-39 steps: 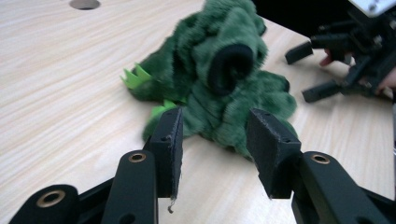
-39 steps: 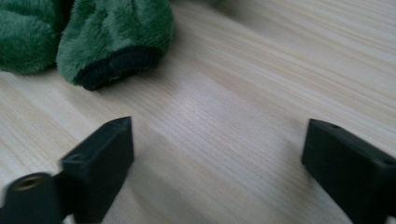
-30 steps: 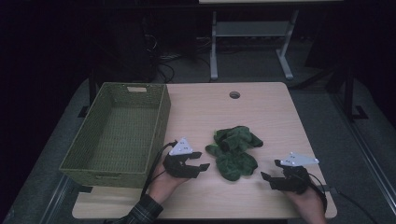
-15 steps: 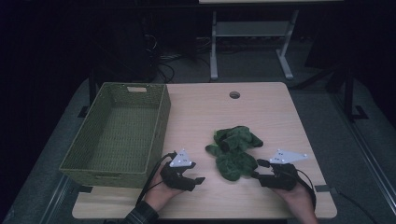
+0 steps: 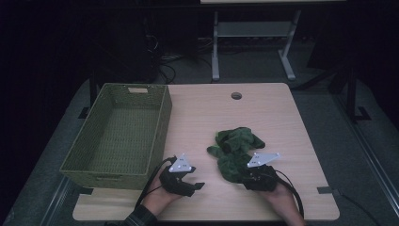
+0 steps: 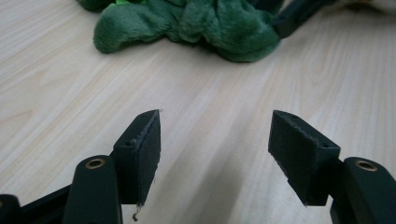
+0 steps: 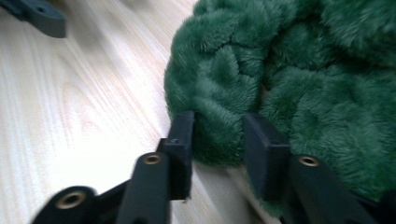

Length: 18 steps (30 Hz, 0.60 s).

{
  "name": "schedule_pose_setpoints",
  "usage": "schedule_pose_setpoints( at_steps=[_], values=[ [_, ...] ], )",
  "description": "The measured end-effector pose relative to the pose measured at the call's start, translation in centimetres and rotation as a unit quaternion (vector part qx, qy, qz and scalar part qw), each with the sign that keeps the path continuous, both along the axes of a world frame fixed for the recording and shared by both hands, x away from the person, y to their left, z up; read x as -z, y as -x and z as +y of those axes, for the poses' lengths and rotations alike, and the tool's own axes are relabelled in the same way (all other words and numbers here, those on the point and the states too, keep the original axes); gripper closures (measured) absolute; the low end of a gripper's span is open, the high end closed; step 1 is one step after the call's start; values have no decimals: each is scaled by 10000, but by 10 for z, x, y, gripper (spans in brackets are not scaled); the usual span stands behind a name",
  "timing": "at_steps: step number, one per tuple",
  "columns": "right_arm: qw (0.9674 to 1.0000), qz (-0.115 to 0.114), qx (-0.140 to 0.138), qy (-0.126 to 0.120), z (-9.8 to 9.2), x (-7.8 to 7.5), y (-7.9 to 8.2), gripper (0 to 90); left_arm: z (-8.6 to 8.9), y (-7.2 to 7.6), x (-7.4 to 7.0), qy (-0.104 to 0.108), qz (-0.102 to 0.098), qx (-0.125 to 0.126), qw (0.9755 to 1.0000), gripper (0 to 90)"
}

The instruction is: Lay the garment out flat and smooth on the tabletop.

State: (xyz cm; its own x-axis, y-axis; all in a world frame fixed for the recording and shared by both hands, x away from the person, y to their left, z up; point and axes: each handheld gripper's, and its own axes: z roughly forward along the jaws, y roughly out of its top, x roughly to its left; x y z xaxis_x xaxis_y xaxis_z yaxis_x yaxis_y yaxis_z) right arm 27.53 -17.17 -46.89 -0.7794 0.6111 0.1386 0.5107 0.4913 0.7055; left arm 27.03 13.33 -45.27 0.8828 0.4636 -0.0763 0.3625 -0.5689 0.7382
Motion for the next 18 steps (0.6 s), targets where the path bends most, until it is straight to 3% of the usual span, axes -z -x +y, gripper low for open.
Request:
schedule_pose_setpoints(
  at_steps=[3,11,18],
  values=[
    [10000,25,-5,15,1,-2,1,793,1,3,-1,34,-17,19,10000,340],
    [9986,-362,-112,-356,2,-29,3,798,1,6,-2,85,-35,73,9999,340],
    [9959,-560,-439,-561,29,-52,-17,828,-1,6,-2,60,-44,122,9999,340]
  ],
)
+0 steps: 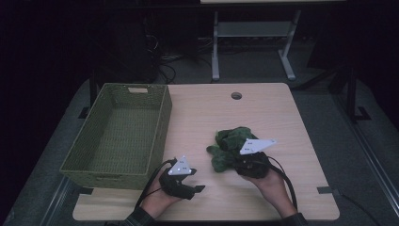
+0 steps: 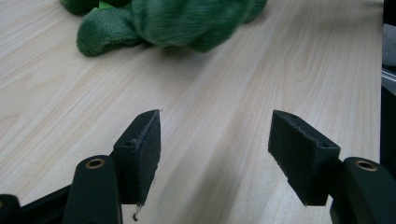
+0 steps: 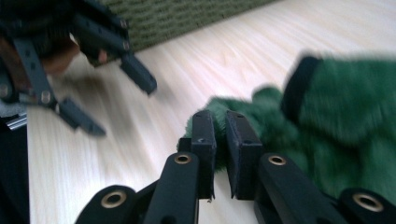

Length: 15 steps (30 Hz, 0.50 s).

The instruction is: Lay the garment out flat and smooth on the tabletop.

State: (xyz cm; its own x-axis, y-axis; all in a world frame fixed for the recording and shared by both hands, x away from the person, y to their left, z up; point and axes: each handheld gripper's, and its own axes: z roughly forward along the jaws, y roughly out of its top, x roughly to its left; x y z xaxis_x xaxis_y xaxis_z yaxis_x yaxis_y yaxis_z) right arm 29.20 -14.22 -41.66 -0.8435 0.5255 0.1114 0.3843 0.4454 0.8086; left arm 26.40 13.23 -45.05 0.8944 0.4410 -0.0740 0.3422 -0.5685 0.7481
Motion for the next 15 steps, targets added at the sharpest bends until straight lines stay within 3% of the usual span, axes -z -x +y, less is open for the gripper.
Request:
schedule_pose_setpoints(
  at_steps=[11,15],
  values=[
    [9991,-243,-346,101,53,-23,-44,880,-1,0,0,15,-1,68,10000,340],
    [9990,-106,-383,185,69,-22,-57,889,-2,0,0,19,-14,84,10000,341]
  ],
)
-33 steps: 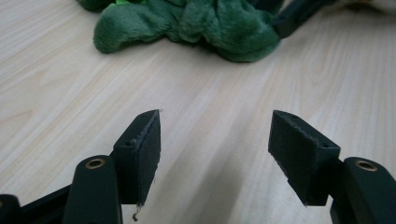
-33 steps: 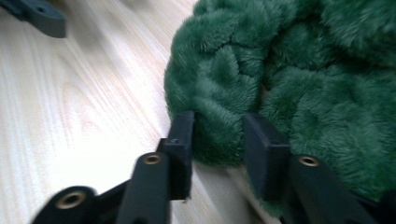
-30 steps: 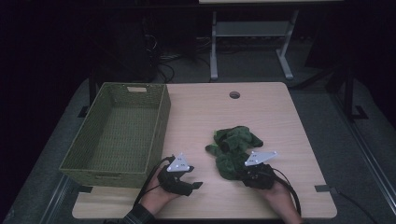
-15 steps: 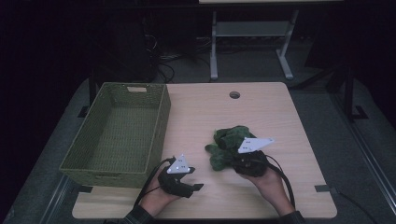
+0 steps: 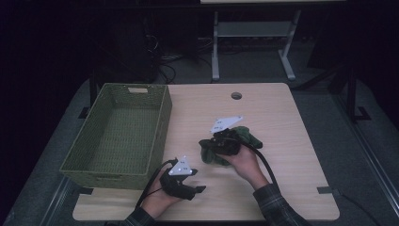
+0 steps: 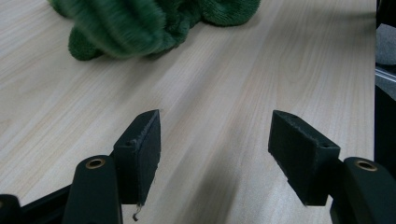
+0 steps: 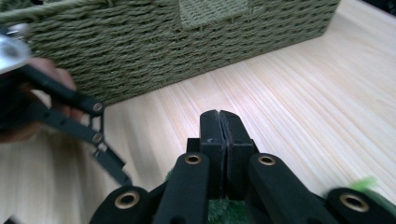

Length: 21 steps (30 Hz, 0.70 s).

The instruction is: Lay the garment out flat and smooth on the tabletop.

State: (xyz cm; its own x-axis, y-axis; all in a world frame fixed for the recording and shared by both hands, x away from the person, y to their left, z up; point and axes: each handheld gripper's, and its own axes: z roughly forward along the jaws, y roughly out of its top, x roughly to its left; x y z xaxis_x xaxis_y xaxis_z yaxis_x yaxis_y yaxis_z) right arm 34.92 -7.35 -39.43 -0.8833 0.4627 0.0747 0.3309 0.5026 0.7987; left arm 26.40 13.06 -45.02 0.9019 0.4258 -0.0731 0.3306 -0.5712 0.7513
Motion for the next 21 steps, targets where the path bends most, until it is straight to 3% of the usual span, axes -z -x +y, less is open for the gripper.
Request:
schedule_pose_setpoints(
  at_steps=[7,10,18,21],
  values=[
    [9998,108,-164,38,35,5,-17,894,0,0,0,29,74,-11,10000,340],
    [9999,30,-144,-75,40,2,-20,795,0,0,0,35,72,-8,10000,340],
    [9998,-42,-56,-210,18,-13,-12,766,-3,-4,-1,5,-52,-28,10000,340],
    [9997,-82,47,-207,2,-15,-7,758,-4,-10,-2,-91,-157,-196,9996,341]
  ],
)
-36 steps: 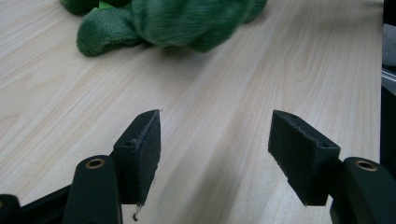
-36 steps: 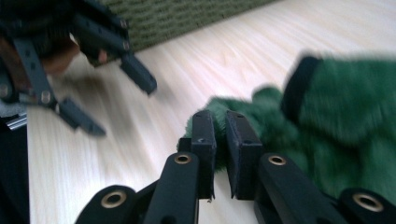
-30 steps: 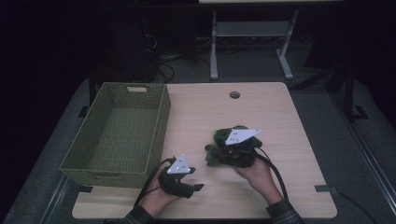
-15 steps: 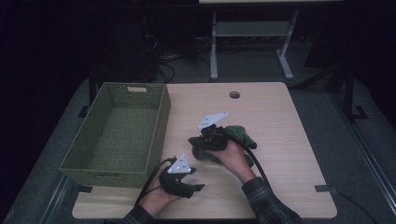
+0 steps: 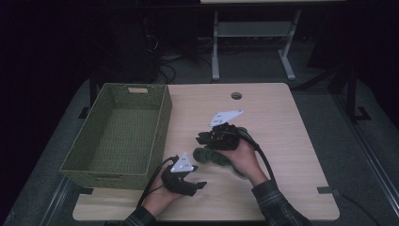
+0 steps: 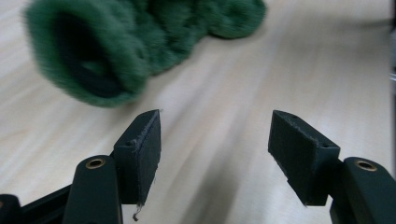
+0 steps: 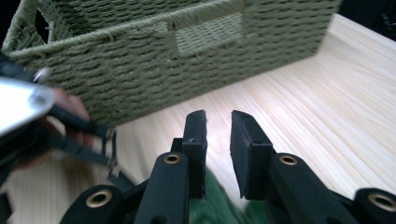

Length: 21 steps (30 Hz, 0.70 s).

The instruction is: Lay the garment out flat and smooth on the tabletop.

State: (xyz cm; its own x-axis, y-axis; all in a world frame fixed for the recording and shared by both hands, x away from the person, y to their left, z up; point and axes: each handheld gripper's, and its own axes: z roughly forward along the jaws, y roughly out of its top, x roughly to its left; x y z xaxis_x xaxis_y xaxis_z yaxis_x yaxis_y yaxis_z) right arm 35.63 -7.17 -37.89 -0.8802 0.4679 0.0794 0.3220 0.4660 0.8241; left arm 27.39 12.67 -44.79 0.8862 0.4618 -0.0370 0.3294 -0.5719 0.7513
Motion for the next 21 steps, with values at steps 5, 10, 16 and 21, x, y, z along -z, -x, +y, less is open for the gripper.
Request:
schedule_pose_setpoints(
  at_steps=[5,10,16,21],
  values=[
    [9998,-7,174,-37,-26,-3,8,750,1,-11,-12,97,-254,-482,9985,341],
    [9994,-1,341,-38,-51,-4,19,741,-3,-18,-16,171,-329,-660,9971,337],
    [9986,1,526,-63,-80,2,32,733,-7,-29,-16,191,-300,-845,9958,338],
    [9974,129,704,-28,-102,13,44,726,-9,-36,-15,139,-278,-904,9954,351]
  ],
)
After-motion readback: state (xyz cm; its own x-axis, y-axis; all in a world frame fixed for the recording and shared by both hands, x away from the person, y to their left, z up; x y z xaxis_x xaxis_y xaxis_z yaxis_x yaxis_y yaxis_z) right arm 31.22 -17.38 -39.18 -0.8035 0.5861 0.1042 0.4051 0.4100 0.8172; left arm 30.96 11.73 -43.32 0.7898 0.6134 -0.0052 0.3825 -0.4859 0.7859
